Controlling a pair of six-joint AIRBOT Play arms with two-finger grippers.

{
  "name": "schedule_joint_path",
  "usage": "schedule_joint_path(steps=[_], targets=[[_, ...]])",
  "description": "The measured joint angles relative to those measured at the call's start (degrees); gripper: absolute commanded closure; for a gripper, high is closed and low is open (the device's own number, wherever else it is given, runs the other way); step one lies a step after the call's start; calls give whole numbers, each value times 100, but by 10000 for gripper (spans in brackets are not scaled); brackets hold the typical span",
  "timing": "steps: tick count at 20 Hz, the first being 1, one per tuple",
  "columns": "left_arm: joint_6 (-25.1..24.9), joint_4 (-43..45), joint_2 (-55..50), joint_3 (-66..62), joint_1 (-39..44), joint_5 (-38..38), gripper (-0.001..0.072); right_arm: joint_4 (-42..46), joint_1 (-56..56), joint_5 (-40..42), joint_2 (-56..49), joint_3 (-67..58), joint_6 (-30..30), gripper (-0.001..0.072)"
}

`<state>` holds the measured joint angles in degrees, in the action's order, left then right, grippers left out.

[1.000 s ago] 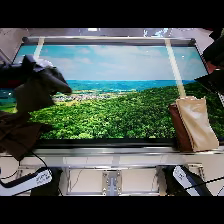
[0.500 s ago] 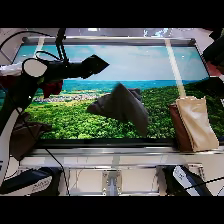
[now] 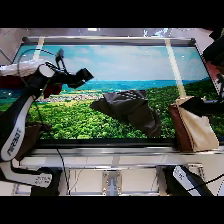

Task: Fold the shirts.

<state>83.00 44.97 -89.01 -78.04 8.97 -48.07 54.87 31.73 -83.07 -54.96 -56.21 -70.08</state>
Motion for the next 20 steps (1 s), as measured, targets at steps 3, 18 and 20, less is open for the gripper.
schedule_joint_path(steps=[3, 18, 20], targets=[[-627, -354, -728, -96, 210, -22, -2, 9, 0, -74, 0, 525, 22, 303], [-1488, -144, -2361, -1329, 820, -916, 692, -278, 0, -291, 472, 833, 13, 320], [-1491, -243, -2380, -1370, 833, -953, 698, -234, -2, -310, 483, 844, -28, 346]])
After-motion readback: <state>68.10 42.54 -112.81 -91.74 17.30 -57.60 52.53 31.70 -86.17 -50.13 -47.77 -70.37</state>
